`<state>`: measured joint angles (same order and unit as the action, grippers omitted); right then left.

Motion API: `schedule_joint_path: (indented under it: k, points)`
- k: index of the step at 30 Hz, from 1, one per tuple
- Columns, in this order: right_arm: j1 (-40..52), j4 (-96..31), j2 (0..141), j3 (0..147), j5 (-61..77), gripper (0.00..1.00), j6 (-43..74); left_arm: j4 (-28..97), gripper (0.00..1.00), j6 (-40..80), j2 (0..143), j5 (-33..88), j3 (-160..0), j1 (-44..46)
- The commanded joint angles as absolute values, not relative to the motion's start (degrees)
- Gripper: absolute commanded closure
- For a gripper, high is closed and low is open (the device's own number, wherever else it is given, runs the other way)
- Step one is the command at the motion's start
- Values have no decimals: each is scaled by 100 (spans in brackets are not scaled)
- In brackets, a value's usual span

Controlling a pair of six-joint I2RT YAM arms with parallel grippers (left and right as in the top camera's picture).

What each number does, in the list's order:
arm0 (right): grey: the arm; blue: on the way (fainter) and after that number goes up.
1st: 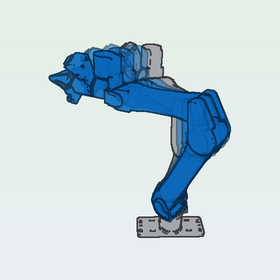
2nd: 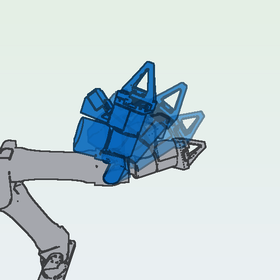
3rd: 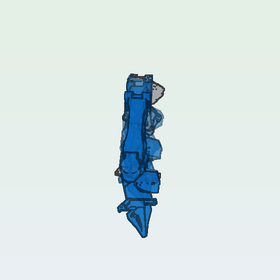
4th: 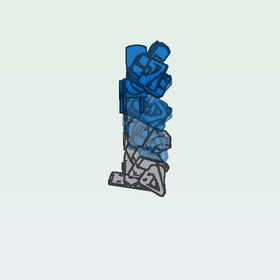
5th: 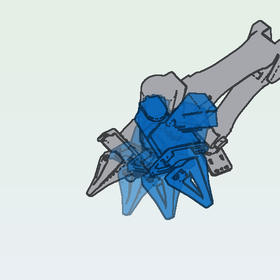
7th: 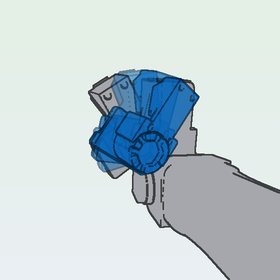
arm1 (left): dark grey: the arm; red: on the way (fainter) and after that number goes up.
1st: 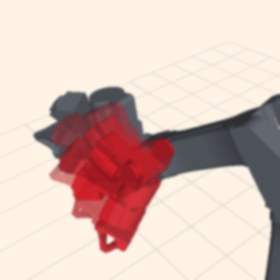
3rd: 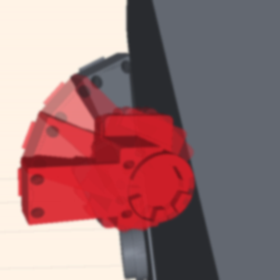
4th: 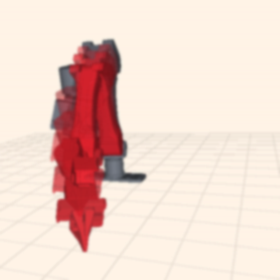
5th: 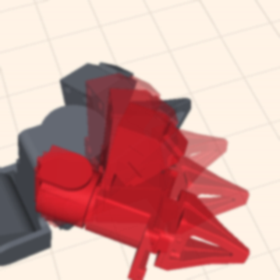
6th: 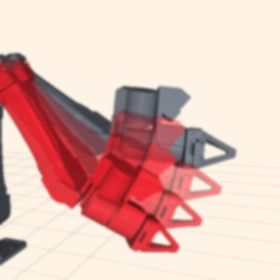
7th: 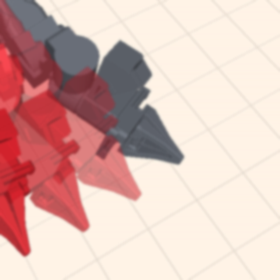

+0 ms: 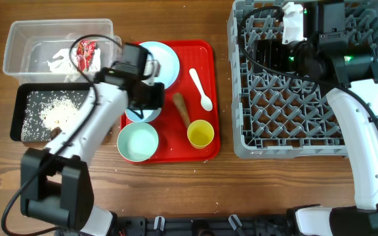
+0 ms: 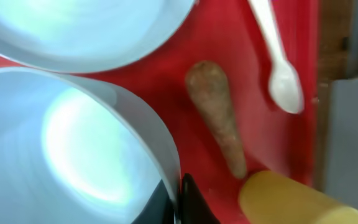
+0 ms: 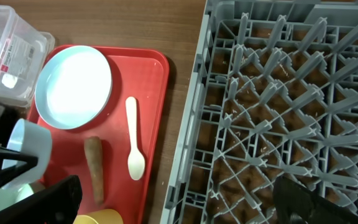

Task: Sort waste into correct bins and load items into the dishwasher rack
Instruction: 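Grasp the white rice bowl and pour rice onto the black tray, left gripper, then lift the yellow cup with left gripper and hand it to right gripper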

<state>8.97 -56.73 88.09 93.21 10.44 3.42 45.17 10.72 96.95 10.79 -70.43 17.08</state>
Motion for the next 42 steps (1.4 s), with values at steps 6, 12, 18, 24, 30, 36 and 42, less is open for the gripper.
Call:
schedule_joint_path:
  k: [6,12,18,24,30,36,42]
  points:
    - [943,-5706,8906,9400,998,0,316,4447,65,1076,9773,-268,-7032,2346]
    - [943,-5706,8906,9400,998,0,320,4626,46,1068,9651,1656,-7332,2362]
    - [943,-5704,8906,9400,998,0,469,4858,34,611,9880,1682,-7317,3334]
    - [943,-5706,8906,9400,998,0,469,4976,44,646,10381,1533,-7317,3489]
    - [943,-5708,8906,9400,1170,0,471,4956,96,972,10363,1584,-7367,3430]
    - [943,-5511,8932,9325,2818,0,283,4980,96,972,9629,4375,-7920,1868]
    - [943,-4307,9472,9021,6604,0,-690,4274,96,1267,9590,7452,-7920,113]
